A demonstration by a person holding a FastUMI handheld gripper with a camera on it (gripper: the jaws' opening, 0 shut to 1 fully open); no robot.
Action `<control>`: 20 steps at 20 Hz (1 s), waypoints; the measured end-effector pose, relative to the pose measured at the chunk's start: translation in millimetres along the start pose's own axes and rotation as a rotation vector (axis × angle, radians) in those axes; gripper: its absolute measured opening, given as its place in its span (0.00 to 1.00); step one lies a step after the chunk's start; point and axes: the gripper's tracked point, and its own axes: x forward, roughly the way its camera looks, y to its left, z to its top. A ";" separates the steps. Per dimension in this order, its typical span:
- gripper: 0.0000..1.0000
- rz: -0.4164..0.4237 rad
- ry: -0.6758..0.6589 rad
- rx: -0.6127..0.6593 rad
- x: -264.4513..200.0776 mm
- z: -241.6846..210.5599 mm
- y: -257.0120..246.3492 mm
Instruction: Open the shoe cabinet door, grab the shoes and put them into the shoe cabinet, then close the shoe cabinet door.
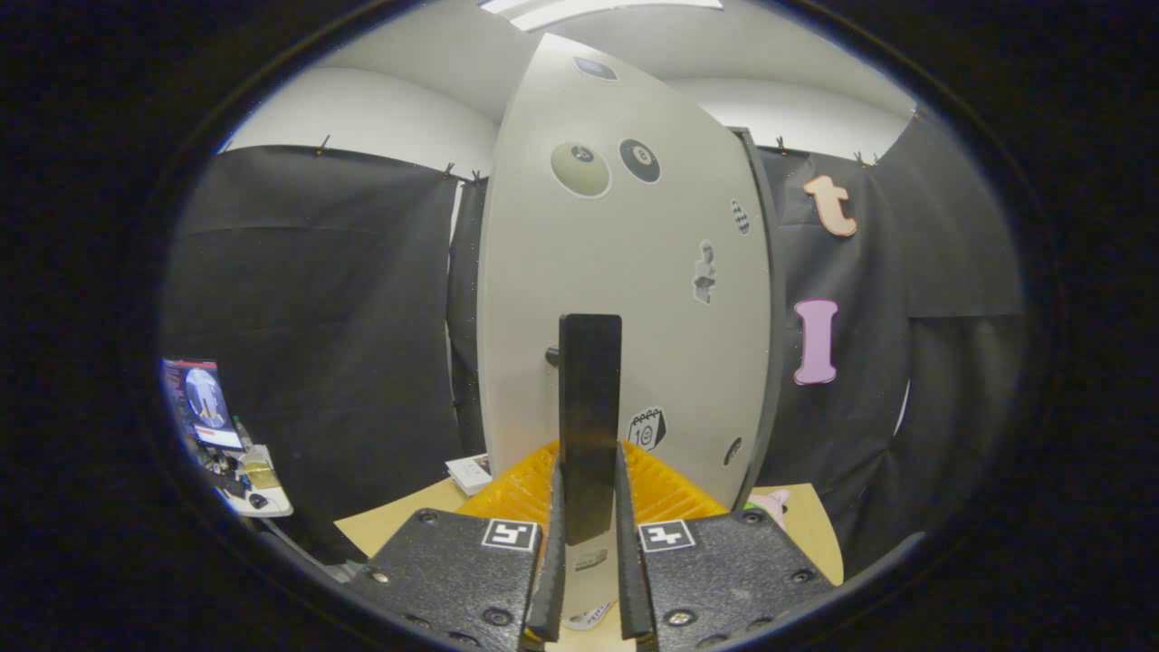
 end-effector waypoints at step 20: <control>0.07 -0.320 -0.069 0.002 -30.6 4.4 -105.0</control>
